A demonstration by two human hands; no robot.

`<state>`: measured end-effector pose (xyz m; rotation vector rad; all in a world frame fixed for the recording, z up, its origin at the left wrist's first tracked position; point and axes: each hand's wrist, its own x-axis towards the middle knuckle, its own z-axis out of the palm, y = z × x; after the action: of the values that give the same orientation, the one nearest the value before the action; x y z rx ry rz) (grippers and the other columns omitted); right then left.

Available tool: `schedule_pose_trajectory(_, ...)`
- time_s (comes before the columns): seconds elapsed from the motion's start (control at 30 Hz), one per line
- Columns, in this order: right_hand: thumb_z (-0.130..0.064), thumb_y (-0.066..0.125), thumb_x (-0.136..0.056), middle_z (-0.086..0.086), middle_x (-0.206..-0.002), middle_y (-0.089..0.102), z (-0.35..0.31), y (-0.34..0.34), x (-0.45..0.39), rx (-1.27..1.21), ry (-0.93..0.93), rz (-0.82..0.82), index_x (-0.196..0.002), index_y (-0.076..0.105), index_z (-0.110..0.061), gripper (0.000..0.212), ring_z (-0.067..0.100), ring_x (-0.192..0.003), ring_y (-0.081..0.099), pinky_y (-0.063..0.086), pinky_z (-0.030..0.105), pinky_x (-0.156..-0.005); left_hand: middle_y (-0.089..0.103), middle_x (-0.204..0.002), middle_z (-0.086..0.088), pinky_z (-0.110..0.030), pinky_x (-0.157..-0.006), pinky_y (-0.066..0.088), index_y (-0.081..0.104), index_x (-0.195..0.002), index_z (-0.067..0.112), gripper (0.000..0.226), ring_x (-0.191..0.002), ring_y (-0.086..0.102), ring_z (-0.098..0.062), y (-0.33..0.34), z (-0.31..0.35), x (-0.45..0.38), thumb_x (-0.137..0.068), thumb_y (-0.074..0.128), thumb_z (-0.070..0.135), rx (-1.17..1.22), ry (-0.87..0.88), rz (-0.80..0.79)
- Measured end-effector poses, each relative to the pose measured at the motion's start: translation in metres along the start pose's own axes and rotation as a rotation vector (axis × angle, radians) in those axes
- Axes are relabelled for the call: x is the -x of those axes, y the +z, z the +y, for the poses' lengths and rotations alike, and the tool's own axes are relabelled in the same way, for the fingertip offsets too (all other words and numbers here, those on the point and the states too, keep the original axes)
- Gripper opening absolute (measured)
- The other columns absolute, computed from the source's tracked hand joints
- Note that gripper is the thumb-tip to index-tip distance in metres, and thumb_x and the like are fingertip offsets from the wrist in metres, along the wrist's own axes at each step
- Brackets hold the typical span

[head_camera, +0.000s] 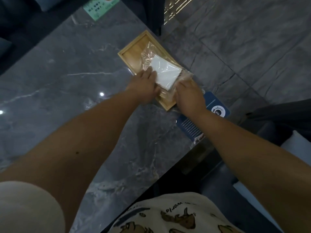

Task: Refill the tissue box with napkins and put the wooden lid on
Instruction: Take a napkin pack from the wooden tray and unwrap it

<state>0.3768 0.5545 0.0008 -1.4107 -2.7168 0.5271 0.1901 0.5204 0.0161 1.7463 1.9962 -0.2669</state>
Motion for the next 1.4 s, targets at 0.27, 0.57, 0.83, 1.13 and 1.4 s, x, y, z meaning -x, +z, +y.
schedule_pose_trajectory(0.27,-0.016,0.056,-0.089,0.014,-0.097,0.071,-0.015,-0.016,-0.043,-0.702,0.589,-0.023,-0.100,0.070,-0.003,0.022,0.027,-0.087,0.067,0.055,0.035,-0.078,-0.001,-0.162,-0.016,-0.044,-0.119,0.008,0.007,-0.153,0.008,0.070,-0.148,0.001,-0.035,-0.002,0.015,-0.002,-0.098,0.038,0.037,0.136,-0.105,-0.037)
schedule_pose_trajectory(0.57,0.001,0.064,-0.075,0.011,-0.098,0.067,-0.027,-0.014,-0.058,-1.054,0.892,-0.158,-0.117,0.061,-0.008,0.043,0.020,-0.072,0.059,0.048,0.023,-0.052,-0.004,-0.163,-0.013,-0.050,-0.119,0.011,0.002,-0.153,0.008,0.077,-0.149,-0.002,-0.032,0.003,0.009,0.002,-0.096,0.044,0.039,0.155,-0.102,-0.036)
schedule_pose_trajectory(0.83,-0.015,0.063,-0.087,0.002,-0.075,0.062,0.004,-0.026,0.005,-1.100,0.876,-0.183,-0.104,0.063,-0.014,0.017,0.012,-0.057,0.052,0.042,0.022,-0.047,-0.004,-0.162,-0.014,-0.050,-0.119,0.014,0.000,-0.153,0.008,0.078,-0.149,0.001,-0.032,0.005,0.003,0.003,-0.096,0.045,0.036,0.122,-0.098,-0.001)
schedule_pose_trajectory(1.13,-0.024,0.061,-0.092,0.002,-0.112,0.063,-0.002,-0.021,0.018,-1.445,1.017,-0.033,-0.125,0.051,-0.021,0.035,0.021,-0.094,0.063,0.048,0.033,-0.063,-0.004,-0.163,-0.011,-0.055,-0.117,0.015,0.002,-0.153,0.011,0.074,-0.148,0.000,-0.034,0.006,0.006,0.001,-0.097,0.042,0.039,0.045,-0.105,-0.011)
schedule_pose_trajectory(1.4,-0.016,0.058,-0.094,0.005,-0.103,0.066,0.011,-0.030,0.043,-1.523,1.079,-0.137,-0.105,0.054,-0.022,0.013,0.020,-0.090,0.066,0.056,0.030,-0.063,-0.002,-0.163,-0.008,-0.059,-0.116,0.011,0.008,-0.153,0.014,0.070,-0.148,-0.001,-0.033,0.006,0.003,-0.005,-0.097,0.041,0.039,-0.008,-0.099,-0.026)
